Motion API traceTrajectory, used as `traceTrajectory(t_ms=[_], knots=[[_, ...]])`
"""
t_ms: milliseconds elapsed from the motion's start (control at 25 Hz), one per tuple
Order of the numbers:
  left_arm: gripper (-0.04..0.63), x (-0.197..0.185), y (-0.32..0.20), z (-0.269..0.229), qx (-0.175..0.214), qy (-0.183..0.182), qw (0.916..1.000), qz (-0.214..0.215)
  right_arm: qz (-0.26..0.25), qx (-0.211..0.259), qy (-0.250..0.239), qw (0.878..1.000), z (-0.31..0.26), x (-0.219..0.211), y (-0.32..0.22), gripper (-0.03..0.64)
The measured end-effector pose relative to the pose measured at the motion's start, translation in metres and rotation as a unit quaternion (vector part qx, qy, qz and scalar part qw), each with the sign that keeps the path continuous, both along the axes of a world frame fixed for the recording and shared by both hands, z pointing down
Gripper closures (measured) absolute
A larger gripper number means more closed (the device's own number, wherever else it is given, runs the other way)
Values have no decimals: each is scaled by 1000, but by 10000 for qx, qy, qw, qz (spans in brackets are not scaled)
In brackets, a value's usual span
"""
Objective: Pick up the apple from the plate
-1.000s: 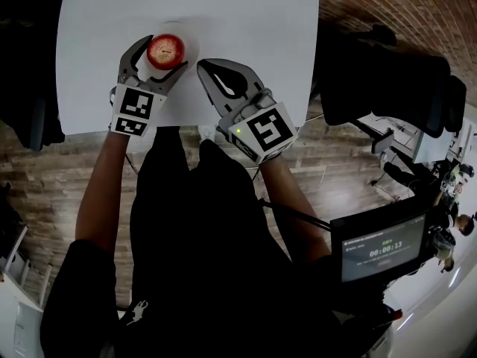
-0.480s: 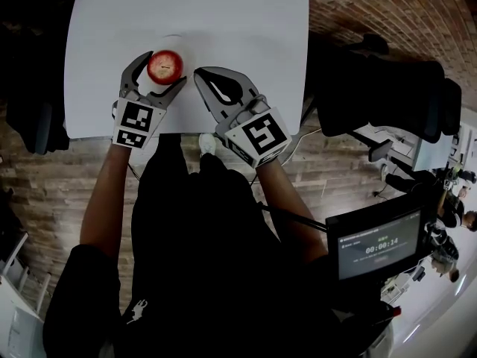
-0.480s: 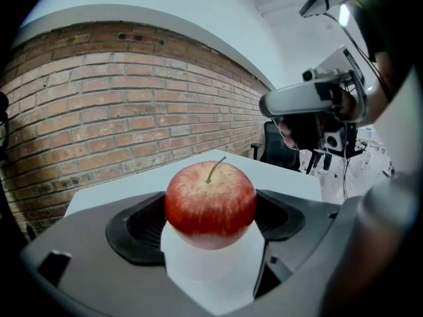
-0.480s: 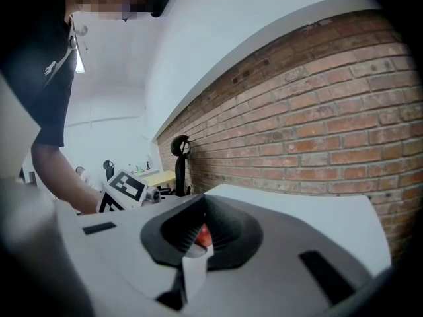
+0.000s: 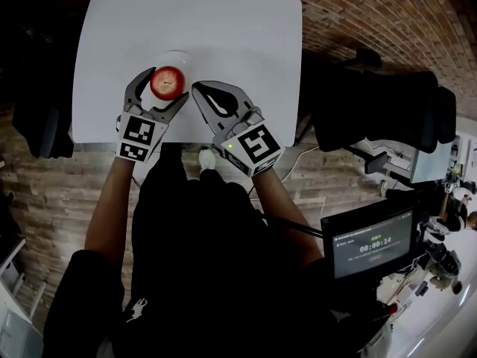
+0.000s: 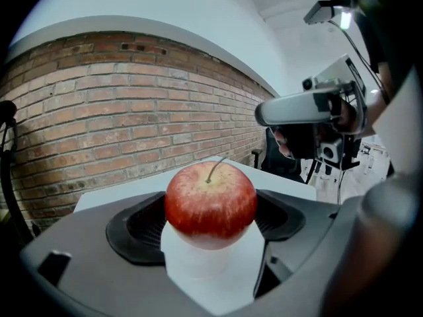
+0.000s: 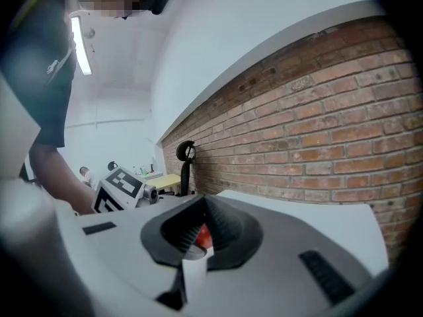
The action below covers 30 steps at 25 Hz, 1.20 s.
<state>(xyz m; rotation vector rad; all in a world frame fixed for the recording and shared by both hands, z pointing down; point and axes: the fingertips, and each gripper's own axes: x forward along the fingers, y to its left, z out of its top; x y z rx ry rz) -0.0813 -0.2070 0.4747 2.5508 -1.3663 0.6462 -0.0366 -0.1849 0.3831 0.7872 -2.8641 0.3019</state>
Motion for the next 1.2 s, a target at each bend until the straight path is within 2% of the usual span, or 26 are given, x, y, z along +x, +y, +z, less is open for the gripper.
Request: traceTrajectory(t_ms=[400,1200], knots=[[186,1,14,-22,178,30,9998,-92,-64,29,44,10000,-7,4,14,614],[186,7,46,-73,435,74,9984,-364,-174,548,-307,9979,-57,20,29,614]])
